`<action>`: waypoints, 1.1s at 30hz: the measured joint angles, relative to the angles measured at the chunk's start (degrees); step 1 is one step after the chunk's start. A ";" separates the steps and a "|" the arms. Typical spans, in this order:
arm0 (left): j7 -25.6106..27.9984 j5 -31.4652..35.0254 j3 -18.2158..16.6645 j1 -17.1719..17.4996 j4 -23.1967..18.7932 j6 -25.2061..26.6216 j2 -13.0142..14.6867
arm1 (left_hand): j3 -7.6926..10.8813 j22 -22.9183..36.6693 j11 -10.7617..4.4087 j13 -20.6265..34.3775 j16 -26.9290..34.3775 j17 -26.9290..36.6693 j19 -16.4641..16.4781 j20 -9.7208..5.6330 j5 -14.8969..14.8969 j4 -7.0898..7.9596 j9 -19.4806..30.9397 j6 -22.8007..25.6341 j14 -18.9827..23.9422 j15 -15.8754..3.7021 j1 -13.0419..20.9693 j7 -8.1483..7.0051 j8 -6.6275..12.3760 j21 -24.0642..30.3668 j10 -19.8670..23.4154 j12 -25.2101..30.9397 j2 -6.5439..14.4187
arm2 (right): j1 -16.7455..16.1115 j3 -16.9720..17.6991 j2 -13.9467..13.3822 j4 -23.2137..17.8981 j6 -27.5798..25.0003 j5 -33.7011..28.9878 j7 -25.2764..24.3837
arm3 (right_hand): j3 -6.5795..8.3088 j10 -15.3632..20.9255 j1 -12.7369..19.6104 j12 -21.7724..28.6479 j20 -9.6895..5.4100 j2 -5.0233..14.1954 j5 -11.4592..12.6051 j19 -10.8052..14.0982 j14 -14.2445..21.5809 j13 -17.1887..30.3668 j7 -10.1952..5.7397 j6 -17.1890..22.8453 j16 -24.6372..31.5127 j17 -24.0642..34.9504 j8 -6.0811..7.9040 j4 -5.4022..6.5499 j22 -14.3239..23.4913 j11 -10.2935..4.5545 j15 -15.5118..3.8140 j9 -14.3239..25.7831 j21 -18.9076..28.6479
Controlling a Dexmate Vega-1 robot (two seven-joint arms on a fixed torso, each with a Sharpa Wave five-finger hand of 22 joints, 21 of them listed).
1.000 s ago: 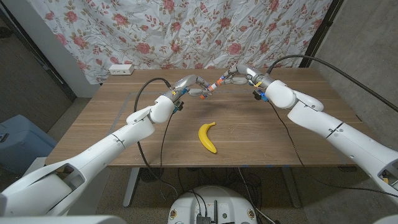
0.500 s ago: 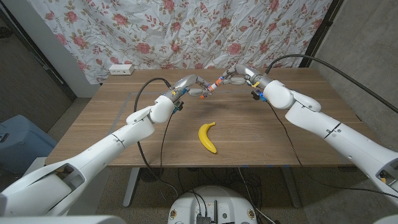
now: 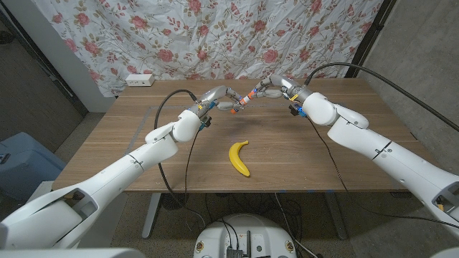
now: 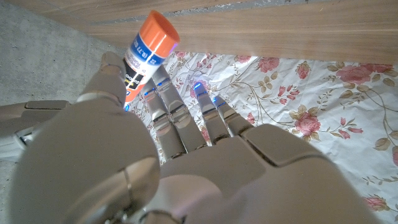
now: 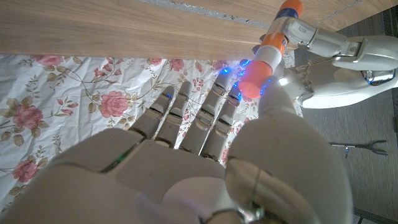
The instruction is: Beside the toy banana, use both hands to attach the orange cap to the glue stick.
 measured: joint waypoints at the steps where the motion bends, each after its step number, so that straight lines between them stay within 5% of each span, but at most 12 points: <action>1: 0.01 0.00 -0.01 0.02 0.00 -0.01 0.01 | 0.00 0.00 0.00 -0.01 0.00 0.00 0.00 0.00 0.00 0.00 0.00 0.00 0.00 0.00 0.00 0.00 0.00 0.00 0.00 0.00 0.00 | 0.00 -0.01 0.00 -0.05 -0.06 0.00 0.05 | 0.00 0.00 0.00 0.00 0.13 0.00 0.00 -0.13 0.00 0.00 0.00 0.00 0.00 0.00 0.00 0.00 0.00 0.00 0.00 0.00 0.00; 33: 0.65 0.39 -0.64 1.66 -2.16 0.82 0.65 | 0.00 0.00 0.00 0.03 0.00 -0.01 0.00 0.00 -0.07 0.00 0.00 0.00 0.00 0.00 0.00 0.00 0.00 0.00 0.00 -0.10 0.00 | -0.85 -0.14 -0.20 -1.56 -1.15 -0.03 -0.23 | -0.47 0.00 -0.46 0.00 0.40 0.46 -0.44 0.01 0.00 0.00 0.14 0.14 0.00 0.29 -0.22 0.01 0.00 0.00 0.00 0.03 0.00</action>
